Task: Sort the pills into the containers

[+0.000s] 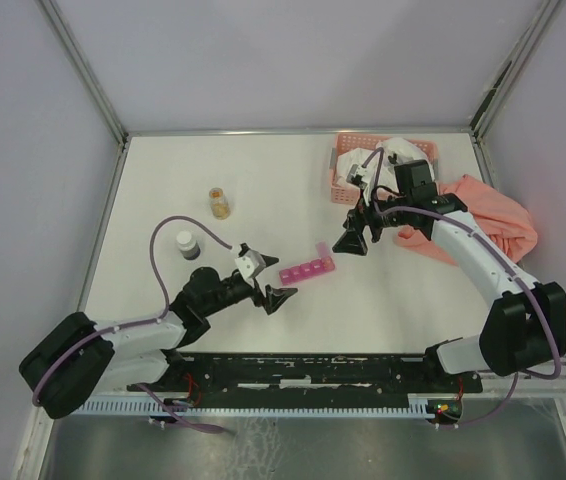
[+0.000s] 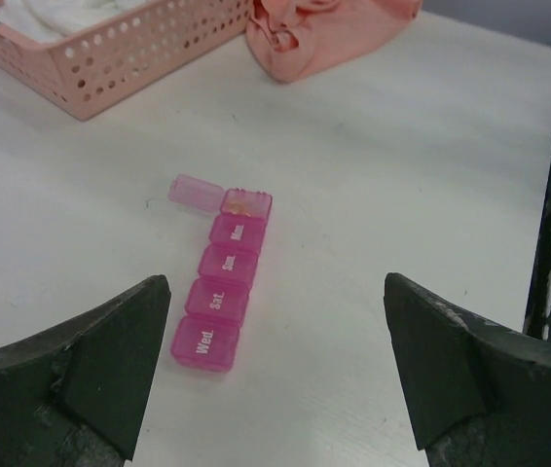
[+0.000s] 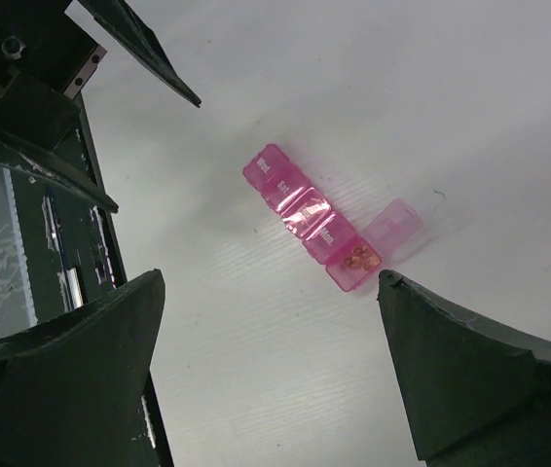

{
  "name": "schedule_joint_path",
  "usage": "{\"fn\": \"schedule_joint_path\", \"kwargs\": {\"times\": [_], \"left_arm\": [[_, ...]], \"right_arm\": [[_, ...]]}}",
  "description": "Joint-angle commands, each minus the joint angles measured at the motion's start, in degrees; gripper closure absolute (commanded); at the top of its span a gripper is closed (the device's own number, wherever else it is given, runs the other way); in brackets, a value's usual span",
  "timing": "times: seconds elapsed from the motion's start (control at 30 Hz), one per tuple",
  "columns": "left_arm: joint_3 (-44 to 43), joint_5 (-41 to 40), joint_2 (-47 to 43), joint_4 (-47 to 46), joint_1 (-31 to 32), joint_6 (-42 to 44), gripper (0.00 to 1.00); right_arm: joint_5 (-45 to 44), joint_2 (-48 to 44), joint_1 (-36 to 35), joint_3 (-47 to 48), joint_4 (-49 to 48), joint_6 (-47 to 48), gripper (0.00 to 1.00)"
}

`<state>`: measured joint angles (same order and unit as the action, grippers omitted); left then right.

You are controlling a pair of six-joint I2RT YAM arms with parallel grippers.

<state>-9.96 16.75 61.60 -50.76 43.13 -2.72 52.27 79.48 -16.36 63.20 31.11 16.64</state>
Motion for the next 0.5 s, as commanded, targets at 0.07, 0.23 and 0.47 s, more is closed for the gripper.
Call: {"fn": "schedule_joint_path", "kwargs": {"times": [0.07, 0.23, 0.47], "left_arm": [[-4.52, 6.74, 7.13, 0.68, 1.03, 14.61, 0.03], [-2.16, 4.4, 11.88, -5.02, 1.4, 20.76, 0.0], [-5.39, 3.26, 21.87, -7.82, 1.94, 23.4, 0.01]], "right_arm": [[-2.0, 0.87, 0.72, 3.58, 4.08, 3.55, 0.01], [-3.19, 2.49, 0.72, 4.52, 5.71, 4.58, 0.01], [-4.01, 4.04, 0.69, 5.22, 7.01, 5.03, 0.01]]}}
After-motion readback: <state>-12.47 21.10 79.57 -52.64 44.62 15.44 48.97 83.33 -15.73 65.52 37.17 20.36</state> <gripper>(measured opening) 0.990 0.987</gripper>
